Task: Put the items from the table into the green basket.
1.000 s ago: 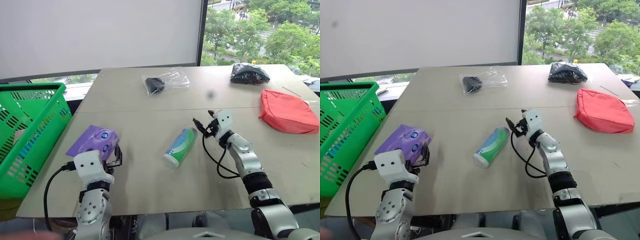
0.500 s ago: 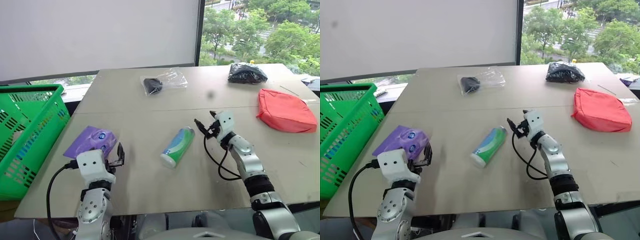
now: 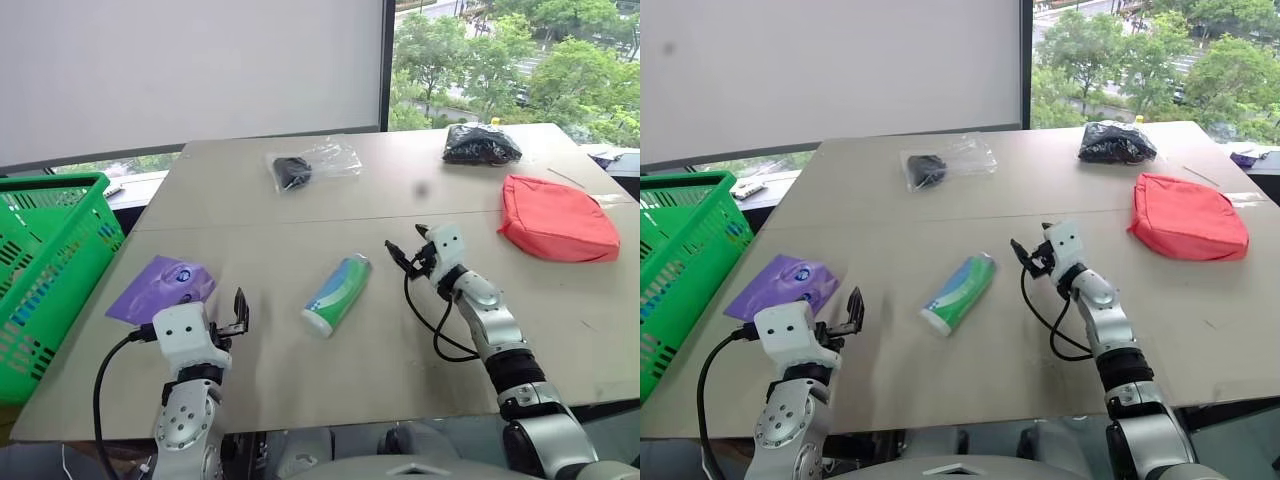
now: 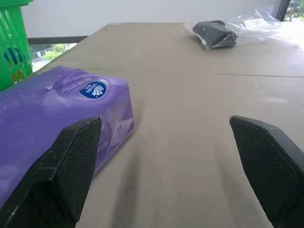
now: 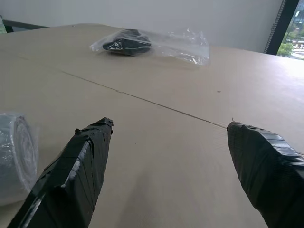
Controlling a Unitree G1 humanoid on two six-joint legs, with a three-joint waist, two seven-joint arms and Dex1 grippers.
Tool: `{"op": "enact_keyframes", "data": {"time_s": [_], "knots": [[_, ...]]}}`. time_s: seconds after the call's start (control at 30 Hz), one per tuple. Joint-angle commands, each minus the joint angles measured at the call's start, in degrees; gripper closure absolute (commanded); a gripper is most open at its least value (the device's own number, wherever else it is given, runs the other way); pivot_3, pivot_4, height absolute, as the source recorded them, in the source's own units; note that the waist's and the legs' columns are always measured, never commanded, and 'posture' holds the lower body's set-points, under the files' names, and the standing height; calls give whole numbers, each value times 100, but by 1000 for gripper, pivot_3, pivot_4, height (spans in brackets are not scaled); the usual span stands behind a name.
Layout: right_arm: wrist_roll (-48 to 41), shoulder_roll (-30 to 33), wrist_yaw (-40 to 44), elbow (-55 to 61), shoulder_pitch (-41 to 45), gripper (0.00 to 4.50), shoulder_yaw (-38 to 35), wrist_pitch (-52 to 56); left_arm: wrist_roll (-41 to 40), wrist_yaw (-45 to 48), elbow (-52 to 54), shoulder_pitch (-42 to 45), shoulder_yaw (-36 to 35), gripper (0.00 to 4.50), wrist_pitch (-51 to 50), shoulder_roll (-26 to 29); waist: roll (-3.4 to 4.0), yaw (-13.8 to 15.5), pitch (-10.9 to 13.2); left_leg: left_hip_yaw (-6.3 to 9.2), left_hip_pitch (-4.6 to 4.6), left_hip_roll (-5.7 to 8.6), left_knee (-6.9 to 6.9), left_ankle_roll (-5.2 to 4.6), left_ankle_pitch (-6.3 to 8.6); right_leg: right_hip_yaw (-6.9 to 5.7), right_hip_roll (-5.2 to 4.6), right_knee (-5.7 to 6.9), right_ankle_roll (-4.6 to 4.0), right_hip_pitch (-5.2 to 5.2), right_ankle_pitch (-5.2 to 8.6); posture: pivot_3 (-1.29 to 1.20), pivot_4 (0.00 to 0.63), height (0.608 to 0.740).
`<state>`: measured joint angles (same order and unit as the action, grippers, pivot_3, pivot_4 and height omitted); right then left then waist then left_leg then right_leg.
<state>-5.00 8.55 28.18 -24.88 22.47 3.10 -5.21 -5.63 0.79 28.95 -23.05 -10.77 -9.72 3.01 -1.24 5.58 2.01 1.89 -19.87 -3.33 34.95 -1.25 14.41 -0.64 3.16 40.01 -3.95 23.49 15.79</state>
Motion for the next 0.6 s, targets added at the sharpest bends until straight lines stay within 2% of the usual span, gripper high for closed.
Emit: {"op": "enact_keyframes", "data": {"time_s": [0.03, 0.23, 0.6], "knots": [[-13, -17, -6, 105, 178, 358, -8, -142, 54, -41, 169, 55, -63, 58, 97, 34, -13, -12, 8, 6, 2, 0, -2, 0, 0, 0, 4, 0, 0, 0, 0, 241, 0, 740], [-5, -28, -15, 107, 172, 358, 1, -158, 68, -37, 168, 91, -45, 58, 84, 42, -28, -1, 17, -3, 2, 10, 13, 1, 1, 5, -13, -9, -3, -17, -1, 239, 0, 740], [-11, -62, -51, 110, 136, 358, -4, -189, 42, -6, 228, 96, -105, 58, 17, 103, -32, -2, 19, -34, -1, 100, 21, 2, 1, 147, -28, -14, -2, -33, -2, 233, 0, 740]]}}
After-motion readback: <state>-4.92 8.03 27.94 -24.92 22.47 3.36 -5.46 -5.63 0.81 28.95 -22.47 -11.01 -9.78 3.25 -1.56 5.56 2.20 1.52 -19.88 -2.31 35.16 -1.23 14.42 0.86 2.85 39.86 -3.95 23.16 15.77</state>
